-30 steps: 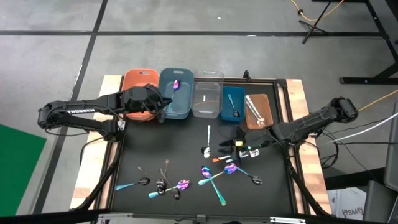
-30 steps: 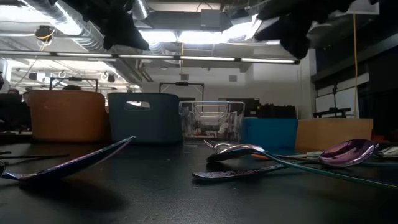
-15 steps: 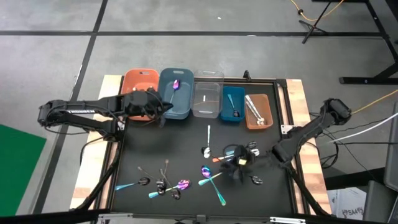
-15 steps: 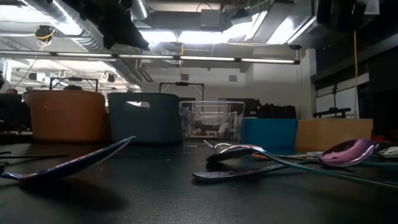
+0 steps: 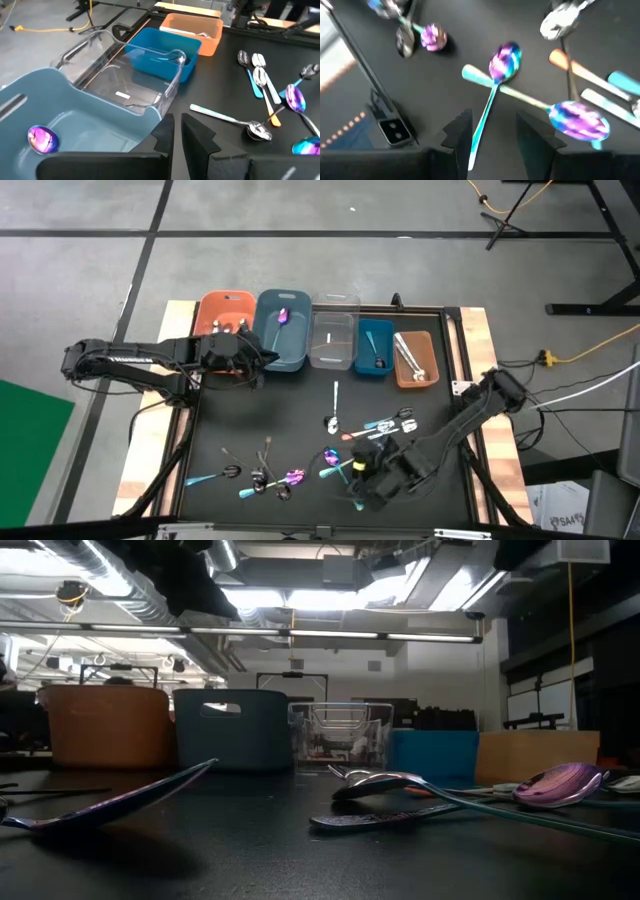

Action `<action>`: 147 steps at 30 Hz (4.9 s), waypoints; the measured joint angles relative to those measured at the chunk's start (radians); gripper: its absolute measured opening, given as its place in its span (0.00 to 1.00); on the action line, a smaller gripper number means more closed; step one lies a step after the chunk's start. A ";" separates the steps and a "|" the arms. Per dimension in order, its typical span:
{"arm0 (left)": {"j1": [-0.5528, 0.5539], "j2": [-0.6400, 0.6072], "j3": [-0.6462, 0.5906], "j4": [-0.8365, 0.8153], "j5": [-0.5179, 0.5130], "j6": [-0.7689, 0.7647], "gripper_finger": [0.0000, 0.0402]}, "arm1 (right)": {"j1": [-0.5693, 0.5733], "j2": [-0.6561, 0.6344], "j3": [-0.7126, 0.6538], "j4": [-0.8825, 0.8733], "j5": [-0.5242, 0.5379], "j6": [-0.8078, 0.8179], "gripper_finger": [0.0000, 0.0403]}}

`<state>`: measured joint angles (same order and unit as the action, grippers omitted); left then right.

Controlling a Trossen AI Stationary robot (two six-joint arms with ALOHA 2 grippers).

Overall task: Sort silverware by color (type)
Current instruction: Put the purple spoon into the left blue bin

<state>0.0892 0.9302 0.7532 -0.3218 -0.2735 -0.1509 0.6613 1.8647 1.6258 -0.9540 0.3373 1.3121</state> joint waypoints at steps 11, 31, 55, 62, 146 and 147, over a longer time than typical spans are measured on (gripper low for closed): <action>-0.054 0.000 -0.001 -0.009 0.001 0.050 0.07 | -0.032 0.196 0.079 0.027 -0.172 0.030 0.35; -0.112 0.001 -0.001 -0.037 -0.003 0.050 0.07 | -0.055 0.266 0.074 0.042 -0.166 -0.023 0.35; -0.112 0.001 -0.001 -0.072 -0.032 0.084 0.07 | -0.100 0.266 0.027 0.121 -0.174 -0.143 0.35; -0.112 0.001 -0.001 -0.073 -0.032 0.083 0.07 | -0.099 0.266 0.027 0.118 -0.226 -0.143 0.35; -0.117 0.001 -0.001 -0.066 -0.028 -0.082 0.07 | -0.066 0.328 0.028 0.132 -0.244 -0.120 0.03; -0.117 0.001 -0.001 -0.066 -0.029 -0.082 0.07 | -0.066 0.328 0.028 0.132 -0.248 -0.120 0.03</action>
<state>-0.0277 0.9314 0.7521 -0.3878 -0.3023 -0.2333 0.5953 2.1925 1.6539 -0.8215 0.0893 1.1919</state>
